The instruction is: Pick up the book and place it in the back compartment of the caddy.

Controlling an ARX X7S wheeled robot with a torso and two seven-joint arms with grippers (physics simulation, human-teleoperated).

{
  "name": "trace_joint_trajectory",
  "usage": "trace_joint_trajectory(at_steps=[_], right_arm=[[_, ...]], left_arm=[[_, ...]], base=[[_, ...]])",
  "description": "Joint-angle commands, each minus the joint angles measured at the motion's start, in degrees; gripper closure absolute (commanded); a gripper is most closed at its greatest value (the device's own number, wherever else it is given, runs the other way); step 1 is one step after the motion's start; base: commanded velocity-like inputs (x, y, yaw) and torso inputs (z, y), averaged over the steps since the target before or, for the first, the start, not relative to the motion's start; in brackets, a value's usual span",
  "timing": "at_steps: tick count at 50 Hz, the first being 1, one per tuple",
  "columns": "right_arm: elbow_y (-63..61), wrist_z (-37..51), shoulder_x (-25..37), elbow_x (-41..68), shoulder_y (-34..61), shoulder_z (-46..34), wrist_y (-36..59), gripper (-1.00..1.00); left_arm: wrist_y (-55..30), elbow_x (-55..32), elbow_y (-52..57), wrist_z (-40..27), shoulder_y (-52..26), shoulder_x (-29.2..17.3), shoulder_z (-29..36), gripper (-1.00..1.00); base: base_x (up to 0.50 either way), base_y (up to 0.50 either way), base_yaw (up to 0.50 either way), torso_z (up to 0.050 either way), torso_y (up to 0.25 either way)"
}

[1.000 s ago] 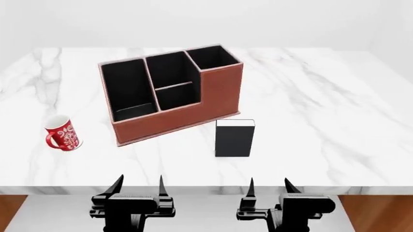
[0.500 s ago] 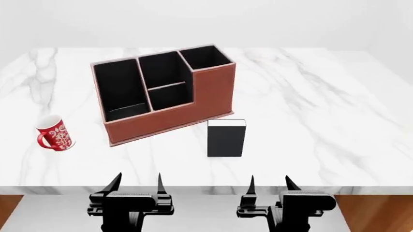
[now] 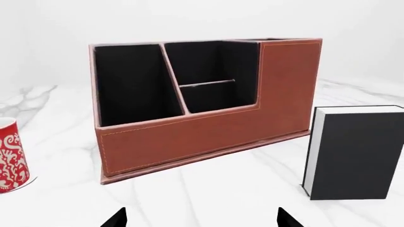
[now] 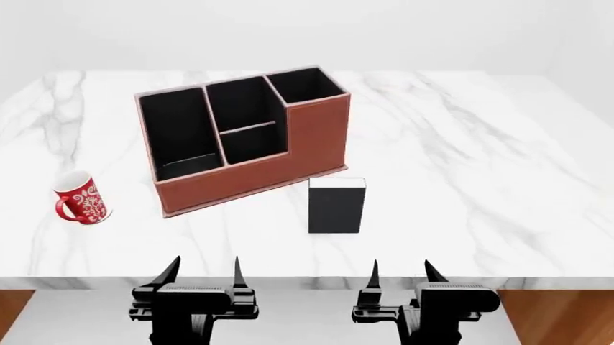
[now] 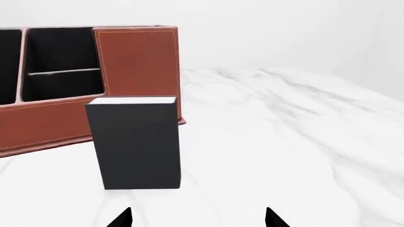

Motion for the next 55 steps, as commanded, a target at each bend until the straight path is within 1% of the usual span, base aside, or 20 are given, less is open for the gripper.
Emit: trace_joint_trajectory(at_steps=[1, 18, 19, 20, 21, 22, 23, 55], right_arm=[[0.0, 0.51, 0.43, 0.45, 0.08, -0.5, -0.07, -1.0], [0.05, 1.15, 0.98, 1.03, 0.18, -1.15, -0.23, -1.0], [-8.54, 3.56, 5.58, 7.59, 8.78, 1.23, 8.36, -1.0], [-17.14, 5.51, 6.86, 11.25, 17.37, 3.76, 16.96, -1.0], [-25.73, 5.62, 6.88, 11.47, 19.81, 3.84, 25.55, -1.0], [-27.15, 5.67, 6.89, 11.38, 19.86, 3.75, 34.14, -1.0], [-27.12, 5.72, 6.91, 11.34, 19.9, 3.71, 36.65, -1.0], [-26.43, 6.37, 7.33, 11.95, 20.16, 3.19, 36.02, -1.0]], left_arm=[[0.03, -0.42, 0.03, -0.49, -0.06, -0.42, 0.49, -1.0], [0.15, -0.96, -0.01, -1.12, -0.16, -0.96, 1.13, -1.0], [-8.45, -6.26, 8.59, -2.87, -8.64, -6.28, -0.58, -1.0], [-17.04, -8.34, 17.18, -3.91, -16.47, -8.66, -3.54, -1.0], [-25.64, -8.37, 25.78, -4.02, -16.6, -8.73, -3.52, -1.0], [-34.23, -8.37, 30.73, -4.04, -16.58, -8.76, -3.5, -1.0], [-39.6, -8.4, 30.72, -4.06, -16.57, -8.77, -3.51, -1.0], [-38.95, -8.81, 30.43, -4.66, -16.56, -9.36, -3.29, -1.0]], base=[[0.0, 0.0, 0.0, 0.0, 0.0], [0.0, 0.0, 0.0, 0.0, 0.0], [0.0, 0.0, 0.0, 0.0, 0.0], [0.5, 0.0, 0.0, 0.0, 0.0], [0.5, 0.0, 0.0, 0.0, 0.0], [0.5, 0.0, 0.0, 0.0, 0.0], [0.5, 0.0, 0.0, 0.0, 0.0], [0.5, 0.0, 0.0, 0.0, 0.0]])
